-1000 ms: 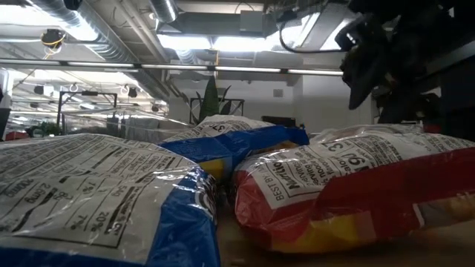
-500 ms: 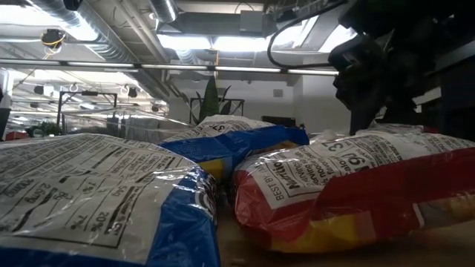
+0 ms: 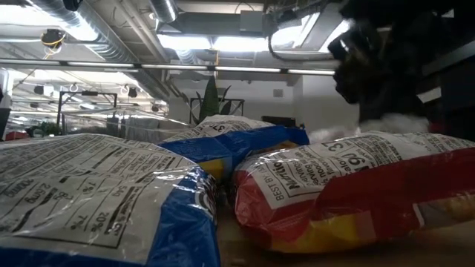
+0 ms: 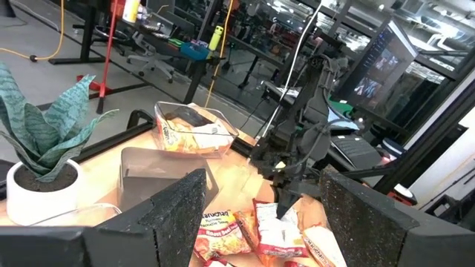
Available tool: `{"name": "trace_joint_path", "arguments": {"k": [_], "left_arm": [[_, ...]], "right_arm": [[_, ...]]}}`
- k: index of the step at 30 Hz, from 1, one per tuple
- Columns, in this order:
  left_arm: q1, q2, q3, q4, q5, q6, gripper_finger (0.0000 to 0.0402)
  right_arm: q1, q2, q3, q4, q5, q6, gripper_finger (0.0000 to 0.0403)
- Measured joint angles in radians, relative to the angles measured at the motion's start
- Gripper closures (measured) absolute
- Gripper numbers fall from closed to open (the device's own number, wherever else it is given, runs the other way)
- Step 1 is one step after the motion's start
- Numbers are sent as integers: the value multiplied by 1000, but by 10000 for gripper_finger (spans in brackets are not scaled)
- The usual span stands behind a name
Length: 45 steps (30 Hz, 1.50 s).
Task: Sort Maruchan noodles
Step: Put the red noodle pack into the black bin
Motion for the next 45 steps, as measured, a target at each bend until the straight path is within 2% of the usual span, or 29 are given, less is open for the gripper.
{"name": "trace_joint_path", "arguments": {"k": [5, 10, 19, 25, 30, 36, 45], "left_arm": [[0, 0, 0, 0, -1, 0, 143], [0, 0, 0, 0, -1, 0, 143], [0, 0, 0, 0, -8, 2, 143], [0, 0, 0, 0, -20, 9, 143], [0, 0, 0, 0, -36, 3, 143], [0, 0, 0, -1, -59, 4, 143], [0, 0, 0, -3, -92, 26, 143]], "right_arm": [[-41, -40, 63, 4, -8, -18, 396], [-147, -58, 164, -21, -9, -133, 398], [-512, -41, 422, -330, -10, -574, 400], [-699, 91, 557, -459, -118, -869, 401], [-761, 238, 651, -469, -180, -1005, 402], [-774, 382, 711, -482, -173, -1118, 402], [-772, 467, 715, -482, -136, -1177, 397]]}}
